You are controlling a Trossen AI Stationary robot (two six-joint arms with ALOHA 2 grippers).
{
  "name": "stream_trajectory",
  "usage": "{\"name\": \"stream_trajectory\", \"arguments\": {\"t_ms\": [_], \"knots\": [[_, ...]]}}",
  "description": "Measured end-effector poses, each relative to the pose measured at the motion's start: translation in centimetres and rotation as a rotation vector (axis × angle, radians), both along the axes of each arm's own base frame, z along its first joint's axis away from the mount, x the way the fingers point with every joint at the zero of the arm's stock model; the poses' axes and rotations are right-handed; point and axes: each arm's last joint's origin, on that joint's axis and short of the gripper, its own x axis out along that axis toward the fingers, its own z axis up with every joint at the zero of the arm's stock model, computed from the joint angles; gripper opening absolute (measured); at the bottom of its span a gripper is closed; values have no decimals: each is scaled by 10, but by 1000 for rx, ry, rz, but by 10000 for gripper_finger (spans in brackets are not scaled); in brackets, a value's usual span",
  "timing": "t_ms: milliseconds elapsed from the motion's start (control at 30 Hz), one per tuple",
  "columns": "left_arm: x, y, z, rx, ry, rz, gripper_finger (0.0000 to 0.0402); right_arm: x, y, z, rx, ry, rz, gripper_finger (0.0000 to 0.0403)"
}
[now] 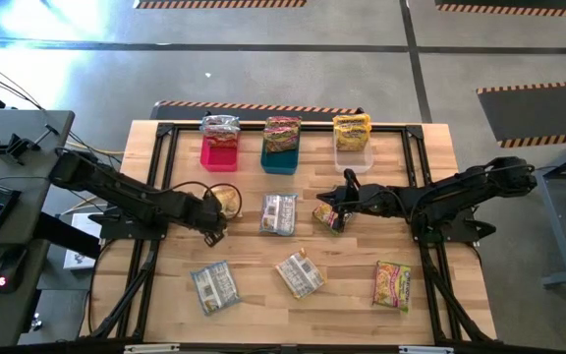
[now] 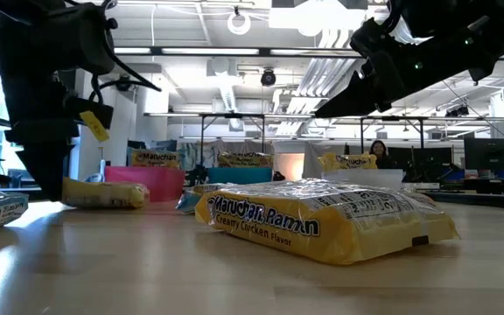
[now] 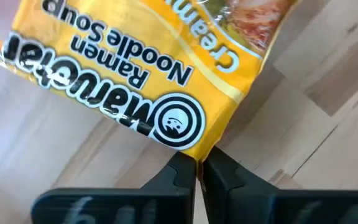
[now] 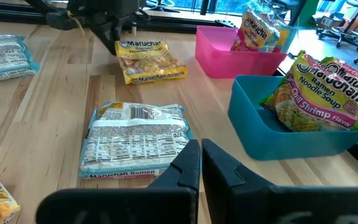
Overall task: Sort Maruchan noodles
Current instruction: Put the top yellow noodle pack into the transparent bin
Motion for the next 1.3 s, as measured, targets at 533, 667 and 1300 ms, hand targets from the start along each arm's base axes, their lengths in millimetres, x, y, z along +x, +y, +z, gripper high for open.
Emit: {"name": "stream_trajectory", "arguments": {"t_ms": [533, 667, 1300], "knots": [[10, 3, 21, 257, 32, -373, 0, 1, 1, 3, 27, -41, 16, 0], [15, 1, 30, 358, 46, -475, 0, 2, 1, 4, 40, -54, 21, 0], [39, -4, 45, 721, 19, -793, 0, 4, -24, 8, 241, -109, 5, 125]]}}
